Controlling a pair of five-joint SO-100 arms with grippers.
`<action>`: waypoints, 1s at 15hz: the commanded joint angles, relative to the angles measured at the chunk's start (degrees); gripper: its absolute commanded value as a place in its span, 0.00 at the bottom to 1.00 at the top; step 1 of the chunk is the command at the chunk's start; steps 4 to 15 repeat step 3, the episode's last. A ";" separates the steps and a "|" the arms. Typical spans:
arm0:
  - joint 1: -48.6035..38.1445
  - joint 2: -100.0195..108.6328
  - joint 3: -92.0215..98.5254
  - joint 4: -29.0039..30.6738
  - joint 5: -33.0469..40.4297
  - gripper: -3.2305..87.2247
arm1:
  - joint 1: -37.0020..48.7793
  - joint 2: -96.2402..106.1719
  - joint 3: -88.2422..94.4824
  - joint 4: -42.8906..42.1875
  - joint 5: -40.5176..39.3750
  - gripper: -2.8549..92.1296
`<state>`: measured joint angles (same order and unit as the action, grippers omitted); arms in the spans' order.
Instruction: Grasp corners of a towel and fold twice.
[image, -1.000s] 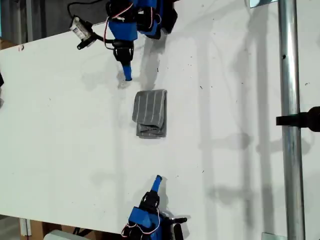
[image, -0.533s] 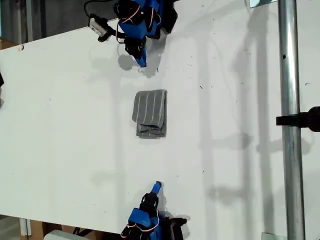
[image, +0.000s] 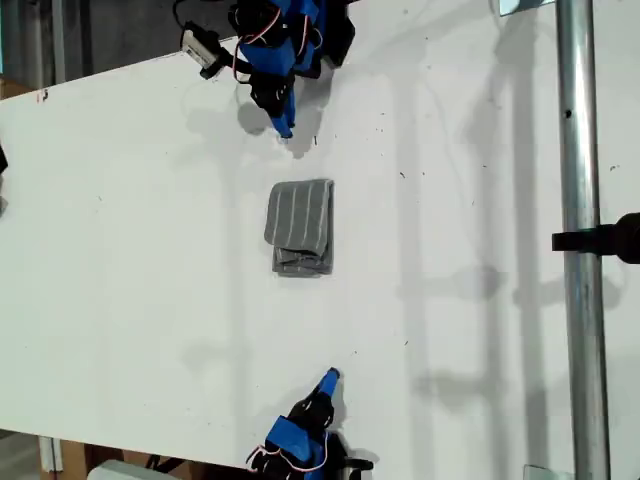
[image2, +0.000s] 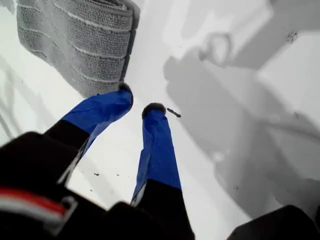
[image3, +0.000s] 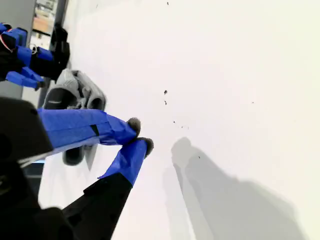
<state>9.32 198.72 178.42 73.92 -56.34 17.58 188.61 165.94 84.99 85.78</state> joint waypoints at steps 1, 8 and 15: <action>0.62 0.26 0.26 0.09 0.35 0.07 | -0.53 -0.35 -0.35 0.44 0.26 0.13; 0.62 0.26 0.26 0.09 0.35 0.07 | -0.62 -0.35 -0.35 0.44 0.26 0.13; 0.62 0.26 0.26 0.09 0.35 0.07 | -0.62 -0.35 -0.35 0.44 0.26 0.13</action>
